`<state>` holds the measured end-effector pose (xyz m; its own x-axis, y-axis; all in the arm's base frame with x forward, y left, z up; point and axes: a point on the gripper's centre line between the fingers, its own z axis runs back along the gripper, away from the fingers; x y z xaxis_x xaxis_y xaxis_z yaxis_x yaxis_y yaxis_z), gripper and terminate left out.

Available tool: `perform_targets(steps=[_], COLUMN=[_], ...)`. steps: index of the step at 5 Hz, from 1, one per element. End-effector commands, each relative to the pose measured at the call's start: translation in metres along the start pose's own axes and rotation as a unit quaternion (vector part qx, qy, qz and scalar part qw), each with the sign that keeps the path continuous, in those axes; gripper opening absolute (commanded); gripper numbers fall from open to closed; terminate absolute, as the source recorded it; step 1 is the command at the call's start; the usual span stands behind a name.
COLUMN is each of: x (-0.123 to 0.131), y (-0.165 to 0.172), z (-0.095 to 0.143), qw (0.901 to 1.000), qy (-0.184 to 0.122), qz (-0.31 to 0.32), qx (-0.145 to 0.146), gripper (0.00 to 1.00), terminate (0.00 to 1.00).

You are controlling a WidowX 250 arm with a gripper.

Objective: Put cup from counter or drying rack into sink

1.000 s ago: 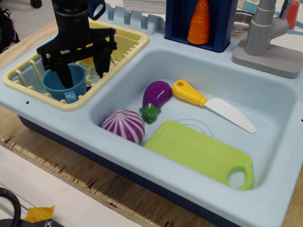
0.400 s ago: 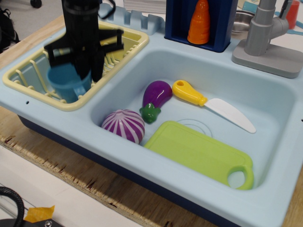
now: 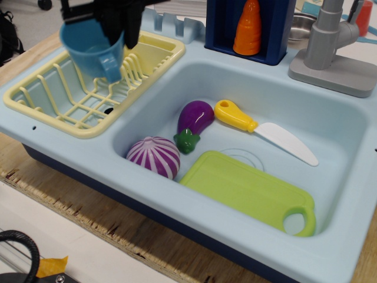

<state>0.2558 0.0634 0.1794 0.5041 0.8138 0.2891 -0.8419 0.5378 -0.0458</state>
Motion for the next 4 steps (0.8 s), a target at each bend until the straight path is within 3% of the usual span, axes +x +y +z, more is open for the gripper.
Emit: perform_targets(steps=[1, 2, 3, 4], x=[-0.047, -0.077, -0.11, -0.13], y=[-0.026, -0.038, -0.048, -0.058], z=[0.02, 0.012, 0.002, -0.004], qw=[0.9984, 0.9961, 0.993, 0.9881], qy=[0.012, 0.034, 0.063, 0.079], qz=[-0.024, -0.048, -0.077, -0.106], qx=[-0.05, -0.066, -0.064, -0.079], gripper=[0.0, 0.0, 0.0, 0.0], terminate=[0.0, 0.0, 0.0, 0.0])
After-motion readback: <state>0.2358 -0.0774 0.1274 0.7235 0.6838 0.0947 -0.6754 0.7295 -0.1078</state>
